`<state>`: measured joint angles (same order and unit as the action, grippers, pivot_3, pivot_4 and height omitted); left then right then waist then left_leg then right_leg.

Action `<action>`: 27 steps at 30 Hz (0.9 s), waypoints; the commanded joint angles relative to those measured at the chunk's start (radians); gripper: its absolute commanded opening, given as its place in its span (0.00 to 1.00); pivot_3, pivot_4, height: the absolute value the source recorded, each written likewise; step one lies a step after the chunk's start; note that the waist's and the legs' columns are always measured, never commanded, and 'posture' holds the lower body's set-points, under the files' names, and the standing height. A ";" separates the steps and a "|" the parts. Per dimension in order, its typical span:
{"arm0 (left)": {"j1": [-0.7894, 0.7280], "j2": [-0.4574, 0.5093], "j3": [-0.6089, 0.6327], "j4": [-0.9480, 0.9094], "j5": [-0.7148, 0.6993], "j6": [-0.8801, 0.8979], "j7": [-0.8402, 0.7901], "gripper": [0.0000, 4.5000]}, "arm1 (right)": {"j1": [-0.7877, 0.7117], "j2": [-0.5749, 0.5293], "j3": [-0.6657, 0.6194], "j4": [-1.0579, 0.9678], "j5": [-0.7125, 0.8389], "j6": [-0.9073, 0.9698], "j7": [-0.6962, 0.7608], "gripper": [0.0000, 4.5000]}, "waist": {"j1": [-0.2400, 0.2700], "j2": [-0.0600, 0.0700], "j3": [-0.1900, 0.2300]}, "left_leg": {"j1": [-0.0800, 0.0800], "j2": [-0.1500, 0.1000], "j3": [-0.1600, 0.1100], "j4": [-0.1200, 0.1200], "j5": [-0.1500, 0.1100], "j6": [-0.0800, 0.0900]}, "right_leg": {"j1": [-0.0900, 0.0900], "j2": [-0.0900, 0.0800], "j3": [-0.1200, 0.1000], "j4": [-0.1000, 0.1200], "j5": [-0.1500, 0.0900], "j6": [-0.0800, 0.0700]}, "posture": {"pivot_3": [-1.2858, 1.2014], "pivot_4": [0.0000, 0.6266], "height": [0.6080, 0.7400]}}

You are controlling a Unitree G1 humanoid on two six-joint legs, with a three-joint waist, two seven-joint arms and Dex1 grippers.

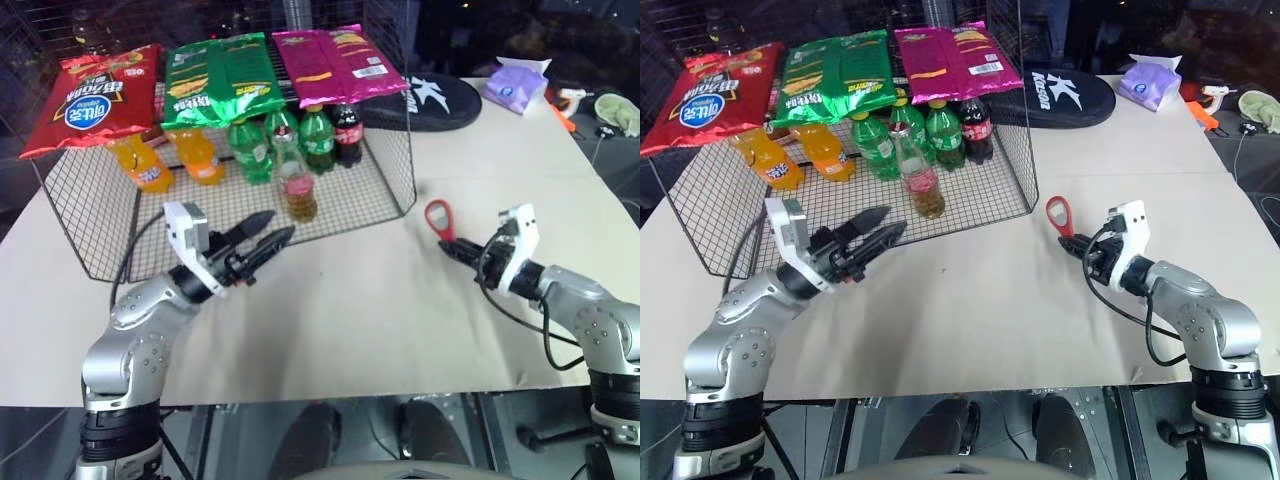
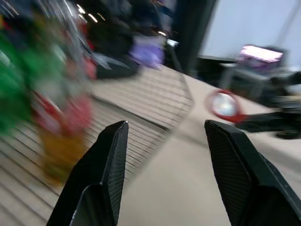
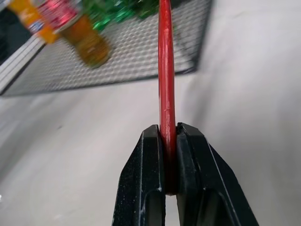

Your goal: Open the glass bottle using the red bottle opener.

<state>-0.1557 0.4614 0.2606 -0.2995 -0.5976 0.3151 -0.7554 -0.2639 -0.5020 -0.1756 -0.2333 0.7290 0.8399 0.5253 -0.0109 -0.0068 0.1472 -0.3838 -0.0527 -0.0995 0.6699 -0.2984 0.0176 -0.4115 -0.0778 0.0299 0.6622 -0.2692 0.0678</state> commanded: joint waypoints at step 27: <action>-0.446 -0.200 -0.137 0.725 0.404 -0.511 0.275 0.98 | 0.023 0.052 -0.019 -0.056 -0.038 -0.082 -0.032 0.00 | -0.004 0.000 0.000 | 0.000 -0.001 -0.001 0.001 0.000 0.000 | 0.000 0.002 -0.001 0.002 0.000 0.000 | 0.52 0.24 1.00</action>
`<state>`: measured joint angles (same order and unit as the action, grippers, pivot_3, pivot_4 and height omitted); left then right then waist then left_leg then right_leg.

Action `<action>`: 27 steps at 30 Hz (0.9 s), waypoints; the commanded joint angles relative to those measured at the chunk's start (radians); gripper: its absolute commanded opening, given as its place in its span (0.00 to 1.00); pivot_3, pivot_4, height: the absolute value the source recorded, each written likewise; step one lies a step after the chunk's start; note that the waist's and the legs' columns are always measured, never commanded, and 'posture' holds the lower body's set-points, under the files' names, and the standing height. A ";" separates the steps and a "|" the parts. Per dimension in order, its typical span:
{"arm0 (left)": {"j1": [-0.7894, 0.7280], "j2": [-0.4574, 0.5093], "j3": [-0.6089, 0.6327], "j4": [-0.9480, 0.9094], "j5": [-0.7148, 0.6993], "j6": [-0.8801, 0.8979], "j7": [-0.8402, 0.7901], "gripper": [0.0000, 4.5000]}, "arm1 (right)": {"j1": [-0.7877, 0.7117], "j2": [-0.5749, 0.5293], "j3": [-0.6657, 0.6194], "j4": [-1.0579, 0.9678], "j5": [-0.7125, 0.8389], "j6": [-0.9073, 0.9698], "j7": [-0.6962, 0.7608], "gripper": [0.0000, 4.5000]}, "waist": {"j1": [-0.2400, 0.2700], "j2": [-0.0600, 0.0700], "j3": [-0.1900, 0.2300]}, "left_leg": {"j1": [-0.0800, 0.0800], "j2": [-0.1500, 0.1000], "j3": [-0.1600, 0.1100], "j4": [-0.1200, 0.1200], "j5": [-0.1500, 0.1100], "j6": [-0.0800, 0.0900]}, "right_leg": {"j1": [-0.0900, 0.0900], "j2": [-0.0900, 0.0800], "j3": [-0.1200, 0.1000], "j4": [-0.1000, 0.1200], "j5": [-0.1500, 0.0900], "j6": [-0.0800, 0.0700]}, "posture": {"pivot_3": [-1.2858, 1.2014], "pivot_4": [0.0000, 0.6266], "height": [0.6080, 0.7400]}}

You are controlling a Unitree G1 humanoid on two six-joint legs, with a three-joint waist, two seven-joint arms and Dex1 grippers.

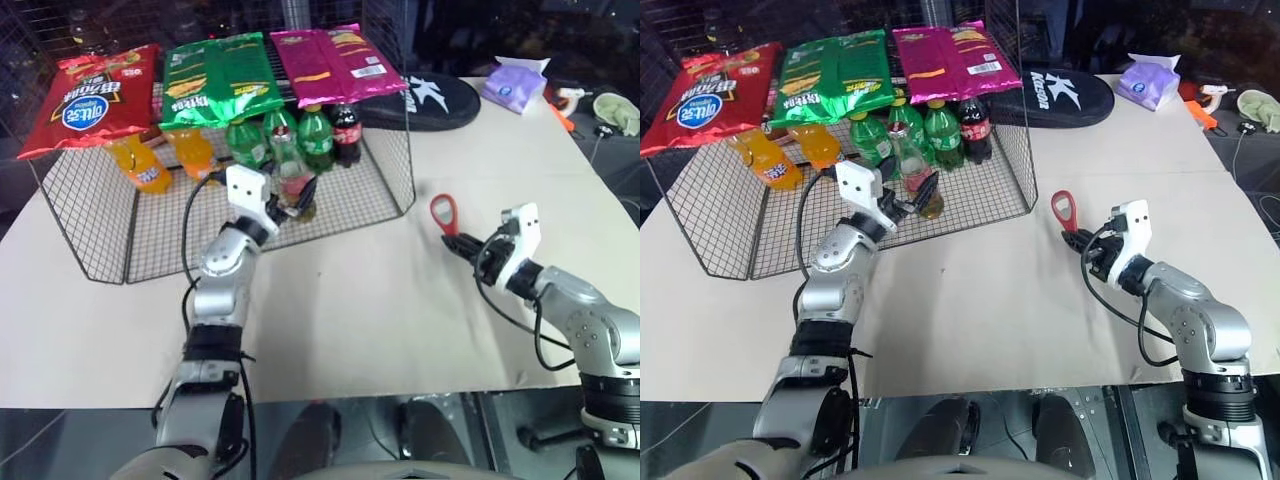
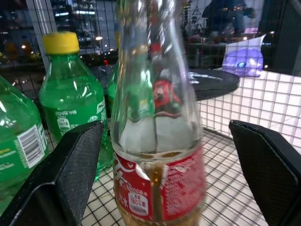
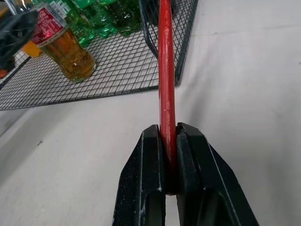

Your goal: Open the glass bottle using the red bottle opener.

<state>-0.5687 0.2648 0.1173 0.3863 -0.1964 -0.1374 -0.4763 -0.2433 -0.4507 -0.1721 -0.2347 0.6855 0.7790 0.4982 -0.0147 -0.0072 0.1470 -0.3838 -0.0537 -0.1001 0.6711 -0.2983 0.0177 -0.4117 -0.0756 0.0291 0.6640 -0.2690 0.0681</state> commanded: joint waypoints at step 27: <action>-0.115 -0.014 0.024 0.228 -0.032 -0.174 -0.040 0.55 | 0.009 0.008 0.001 -0.076 -0.016 -0.024 -0.014 0.00 | -0.001 0.000 0.000 | 0.000 -0.001 0.000 0.001 0.000 0.000 | 0.000 0.000 0.000 0.001 0.000 0.000 | 0.52 0.24 1.00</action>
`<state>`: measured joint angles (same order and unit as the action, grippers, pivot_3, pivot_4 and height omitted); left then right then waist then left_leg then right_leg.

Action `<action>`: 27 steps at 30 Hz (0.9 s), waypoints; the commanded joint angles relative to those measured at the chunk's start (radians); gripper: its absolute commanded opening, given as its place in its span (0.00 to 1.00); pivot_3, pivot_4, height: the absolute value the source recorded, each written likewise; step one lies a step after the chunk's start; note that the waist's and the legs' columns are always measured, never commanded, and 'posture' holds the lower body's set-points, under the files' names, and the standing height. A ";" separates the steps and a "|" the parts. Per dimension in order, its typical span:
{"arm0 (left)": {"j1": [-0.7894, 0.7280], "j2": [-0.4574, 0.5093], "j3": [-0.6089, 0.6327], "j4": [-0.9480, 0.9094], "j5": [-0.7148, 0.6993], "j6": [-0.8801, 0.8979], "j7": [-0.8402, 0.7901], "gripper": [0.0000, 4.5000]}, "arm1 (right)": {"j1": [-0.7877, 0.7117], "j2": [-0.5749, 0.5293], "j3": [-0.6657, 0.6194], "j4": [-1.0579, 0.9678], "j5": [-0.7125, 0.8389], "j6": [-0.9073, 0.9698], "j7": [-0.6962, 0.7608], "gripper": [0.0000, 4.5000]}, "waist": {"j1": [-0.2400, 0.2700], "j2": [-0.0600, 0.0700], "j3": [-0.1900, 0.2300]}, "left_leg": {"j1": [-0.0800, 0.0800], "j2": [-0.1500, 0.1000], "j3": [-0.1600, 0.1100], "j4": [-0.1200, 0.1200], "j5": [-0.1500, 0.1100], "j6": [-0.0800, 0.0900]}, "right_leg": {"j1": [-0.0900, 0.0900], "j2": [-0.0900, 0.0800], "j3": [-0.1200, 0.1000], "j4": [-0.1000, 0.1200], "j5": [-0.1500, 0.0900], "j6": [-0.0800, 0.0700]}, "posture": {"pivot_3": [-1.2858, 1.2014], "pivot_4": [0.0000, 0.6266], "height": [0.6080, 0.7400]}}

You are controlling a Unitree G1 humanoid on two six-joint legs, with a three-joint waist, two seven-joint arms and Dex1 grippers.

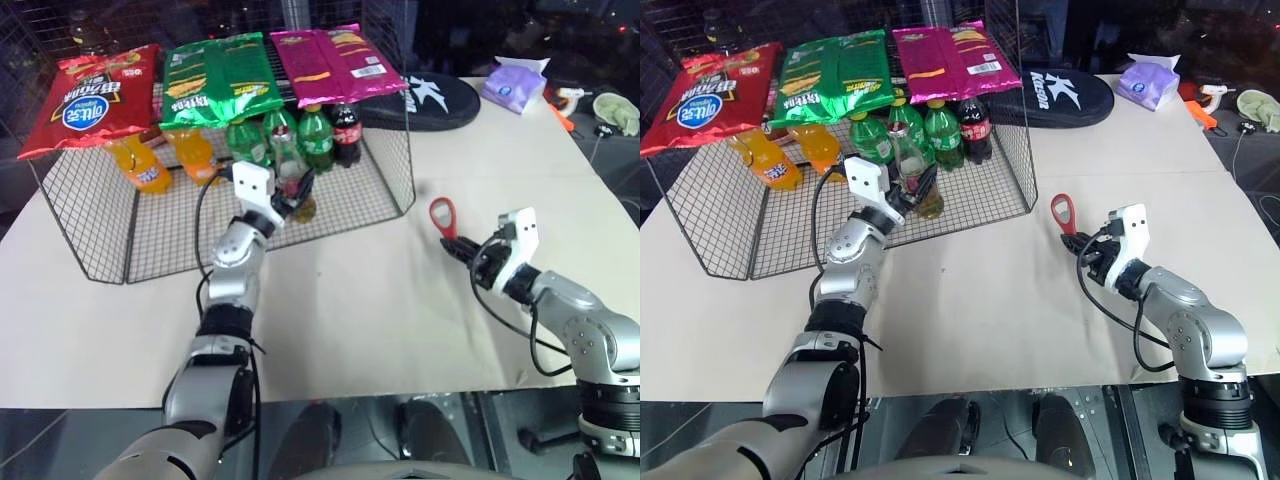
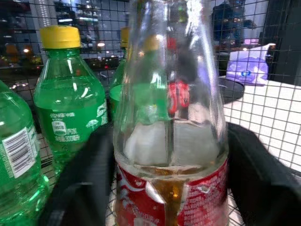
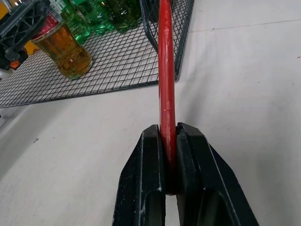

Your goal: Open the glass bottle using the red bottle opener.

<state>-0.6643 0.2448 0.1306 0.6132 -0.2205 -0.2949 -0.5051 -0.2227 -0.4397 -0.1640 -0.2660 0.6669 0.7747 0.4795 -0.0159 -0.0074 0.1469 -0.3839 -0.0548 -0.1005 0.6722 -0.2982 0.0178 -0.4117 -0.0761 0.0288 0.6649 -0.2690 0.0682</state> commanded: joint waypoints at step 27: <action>0.266 0.060 -0.064 -0.738 -0.198 0.411 -0.143 0.55 | -0.012 0.017 0.008 -0.035 -0.021 -0.038 0.011 0.00 | -0.002 0.000 0.000 | -0.001 0.000 -0.001 0.001 0.000 0.000 | 0.000 0.000 0.000 0.001 0.000 0.000 | 0.52 0.24 1.00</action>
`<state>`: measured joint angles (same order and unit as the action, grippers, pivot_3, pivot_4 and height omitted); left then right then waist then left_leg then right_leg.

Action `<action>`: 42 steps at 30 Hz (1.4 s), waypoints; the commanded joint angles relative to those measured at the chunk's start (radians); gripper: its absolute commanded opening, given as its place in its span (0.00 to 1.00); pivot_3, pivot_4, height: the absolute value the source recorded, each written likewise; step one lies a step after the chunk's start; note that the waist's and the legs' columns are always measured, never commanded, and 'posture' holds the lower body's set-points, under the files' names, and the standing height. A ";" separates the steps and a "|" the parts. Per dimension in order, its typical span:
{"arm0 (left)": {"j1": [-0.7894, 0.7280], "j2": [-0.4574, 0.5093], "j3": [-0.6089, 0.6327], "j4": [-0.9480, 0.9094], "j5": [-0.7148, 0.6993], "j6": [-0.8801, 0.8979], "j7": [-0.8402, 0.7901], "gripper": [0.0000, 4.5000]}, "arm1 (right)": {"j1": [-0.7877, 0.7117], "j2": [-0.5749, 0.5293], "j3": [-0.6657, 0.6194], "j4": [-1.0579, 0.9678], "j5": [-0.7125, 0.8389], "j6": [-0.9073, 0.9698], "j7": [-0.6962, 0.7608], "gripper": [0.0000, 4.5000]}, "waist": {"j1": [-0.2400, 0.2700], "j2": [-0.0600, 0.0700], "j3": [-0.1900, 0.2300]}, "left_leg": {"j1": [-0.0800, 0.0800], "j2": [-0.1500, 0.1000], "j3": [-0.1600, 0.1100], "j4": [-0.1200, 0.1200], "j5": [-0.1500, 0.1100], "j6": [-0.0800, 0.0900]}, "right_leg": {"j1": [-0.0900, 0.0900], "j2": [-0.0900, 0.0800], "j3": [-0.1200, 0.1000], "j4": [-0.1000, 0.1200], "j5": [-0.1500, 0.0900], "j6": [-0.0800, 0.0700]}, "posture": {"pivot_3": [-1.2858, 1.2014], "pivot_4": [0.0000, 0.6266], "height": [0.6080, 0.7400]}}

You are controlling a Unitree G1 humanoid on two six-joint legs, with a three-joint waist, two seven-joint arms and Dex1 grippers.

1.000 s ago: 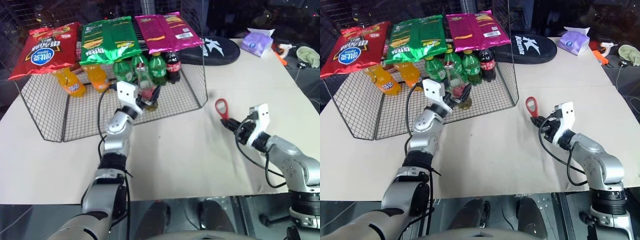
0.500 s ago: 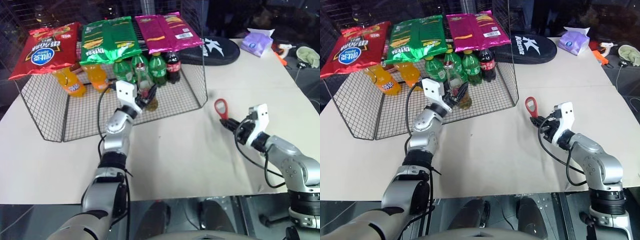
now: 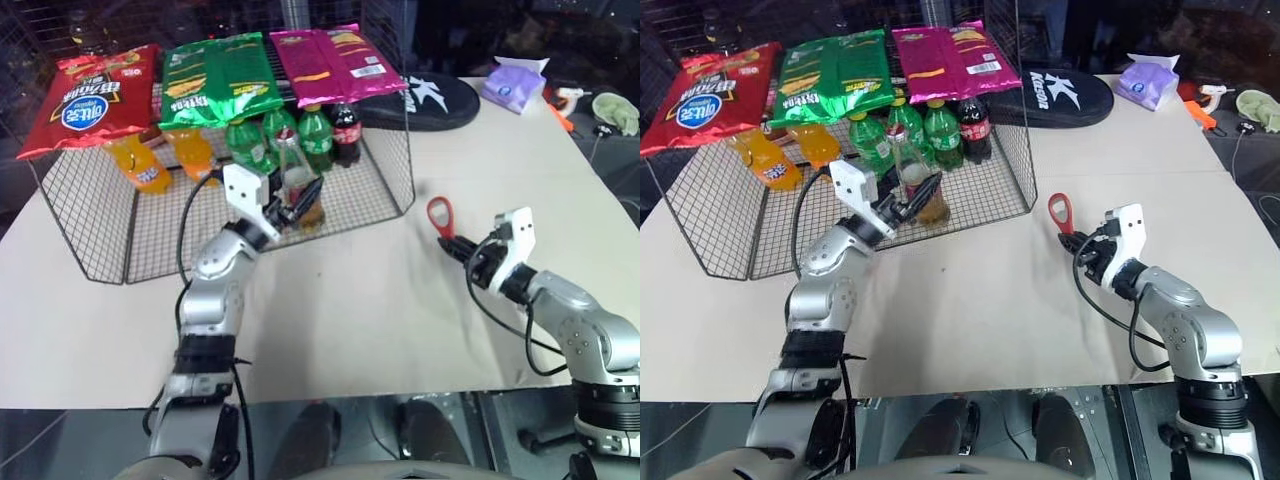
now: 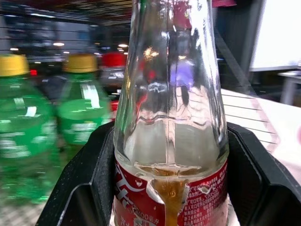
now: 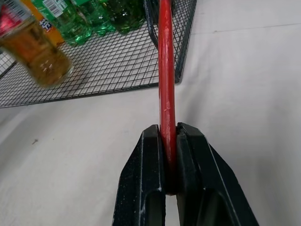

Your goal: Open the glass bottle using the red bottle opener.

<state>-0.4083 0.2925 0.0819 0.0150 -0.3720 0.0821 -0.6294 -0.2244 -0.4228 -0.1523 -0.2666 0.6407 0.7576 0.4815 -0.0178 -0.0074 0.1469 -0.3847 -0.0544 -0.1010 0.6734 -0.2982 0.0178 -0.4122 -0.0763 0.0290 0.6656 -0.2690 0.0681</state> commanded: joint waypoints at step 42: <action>0.381 0.086 -0.105 -0.352 -0.025 -0.059 -0.151 0.99 | -0.016 0.010 0.007 -0.020 -0.008 -0.059 0.040 0.00 | 0.004 0.000 0.000 | 0.002 0.002 0.003 0.000 0.000 0.000 | 0.000 0.002 0.003 0.001 0.000 0.000 | 0.52 0.24 1.00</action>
<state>-0.0312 0.3800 -0.0363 -0.3204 -0.3931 0.0476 -0.7825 -0.2255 -0.4148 -0.1409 -0.2645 0.6269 0.7169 0.5138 -0.0141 -0.0069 0.1466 -0.3831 -0.0520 -0.0984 0.6736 -0.2983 0.0179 -0.4117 -0.0744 0.0318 0.6667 -0.2690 0.0681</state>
